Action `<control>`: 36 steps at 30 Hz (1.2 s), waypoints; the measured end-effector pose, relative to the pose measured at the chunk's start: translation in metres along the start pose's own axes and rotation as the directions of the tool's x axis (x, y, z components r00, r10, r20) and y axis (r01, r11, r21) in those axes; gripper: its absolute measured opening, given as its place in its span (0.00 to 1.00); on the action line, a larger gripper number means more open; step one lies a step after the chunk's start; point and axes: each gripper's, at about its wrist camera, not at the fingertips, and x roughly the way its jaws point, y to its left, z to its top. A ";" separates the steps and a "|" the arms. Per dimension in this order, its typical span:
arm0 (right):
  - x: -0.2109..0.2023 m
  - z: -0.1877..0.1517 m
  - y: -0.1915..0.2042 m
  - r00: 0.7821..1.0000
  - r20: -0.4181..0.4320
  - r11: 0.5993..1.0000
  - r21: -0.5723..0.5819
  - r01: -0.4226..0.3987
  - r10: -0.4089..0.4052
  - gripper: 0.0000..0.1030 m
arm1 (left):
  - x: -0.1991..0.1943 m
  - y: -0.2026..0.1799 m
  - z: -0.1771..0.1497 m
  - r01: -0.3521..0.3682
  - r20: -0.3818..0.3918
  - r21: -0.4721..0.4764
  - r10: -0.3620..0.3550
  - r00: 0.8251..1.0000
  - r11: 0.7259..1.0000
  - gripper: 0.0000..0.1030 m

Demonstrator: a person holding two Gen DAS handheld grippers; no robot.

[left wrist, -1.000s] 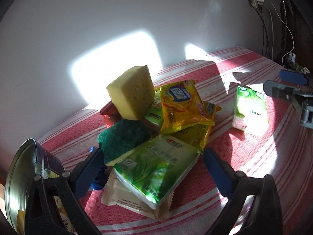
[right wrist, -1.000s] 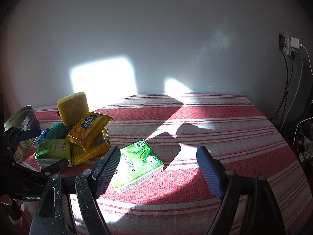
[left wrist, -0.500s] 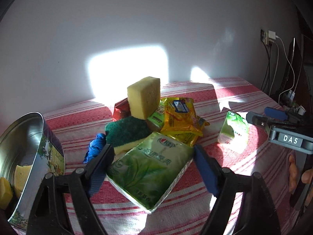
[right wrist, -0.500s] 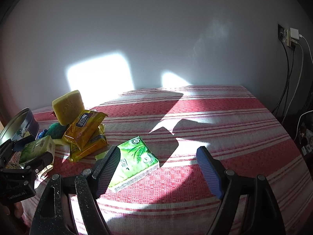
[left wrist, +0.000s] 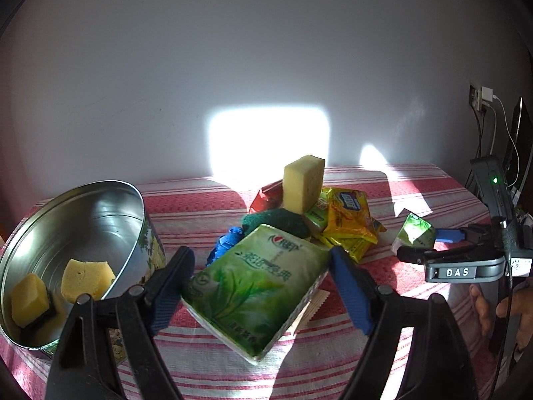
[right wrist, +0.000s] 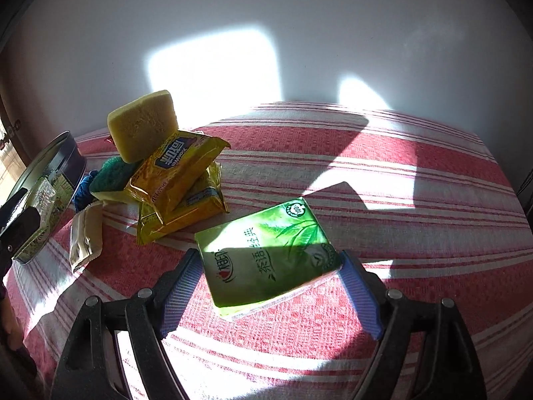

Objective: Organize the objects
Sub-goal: 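Grasp a green tissue pack with the left tool while the right tool grasps another, then carry both green tissue packs over the tin and open both tools to drop them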

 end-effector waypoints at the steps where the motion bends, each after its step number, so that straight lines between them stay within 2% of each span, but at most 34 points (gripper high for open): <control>1: 0.003 0.000 0.002 1.000 -0.018 1.000 -0.009 0.011 -0.011 0.82 | 0.000 0.001 0.000 -0.009 0.002 -0.001 0.009 1.000 1.000 0.81; 6: -0.001 -0.002 0.007 1.000 0.008 0.999 -0.034 0.023 -0.023 0.79 | 0.001 0.007 -0.003 -0.018 -0.003 -0.020 0.018 1.000 1.000 0.81; 9: -0.013 -0.003 0.001 0.997 0.070 0.999 -0.005 0.031 -0.031 0.79 | -0.006 0.013 -0.002 -0.028 0.025 -0.039 0.029 0.999 0.999 0.81; 13: -0.042 -0.008 -0.004 0.974 0.212 0.996 0.055 0.063 -0.074 0.79 | -0.018 0.026 0.003 -0.052 0.078 -0.071 0.058 0.995 0.996 0.81; 16: -0.053 -0.014 -0.002 0.959 0.265 0.992 0.104 0.076 -0.102 0.79 | -0.023 0.035 0.005 -0.061 0.091 -0.094 0.070 0.993 0.994 0.81; 23: -0.067 -0.016 0.029 0.924 0.343 0.985 0.103 0.140 -0.167 0.79 | -0.029 0.050 0.008 -0.102 0.112 -0.097 0.113 0.987 0.990 0.81; 28: -0.074 -0.012 0.063 0.922 0.372 0.988 0.147 0.055 -0.106 0.79 | -0.034 0.070 0.008 -0.136 0.127 -0.100 0.148 0.981 0.986 0.81; 36: -0.073 0.004 0.137 0.896 0.440 0.996 0.082 0.030 -0.063 0.79 | -0.041 0.122 0.010 -0.189 0.121 -0.167 0.210 0.970 0.968 0.81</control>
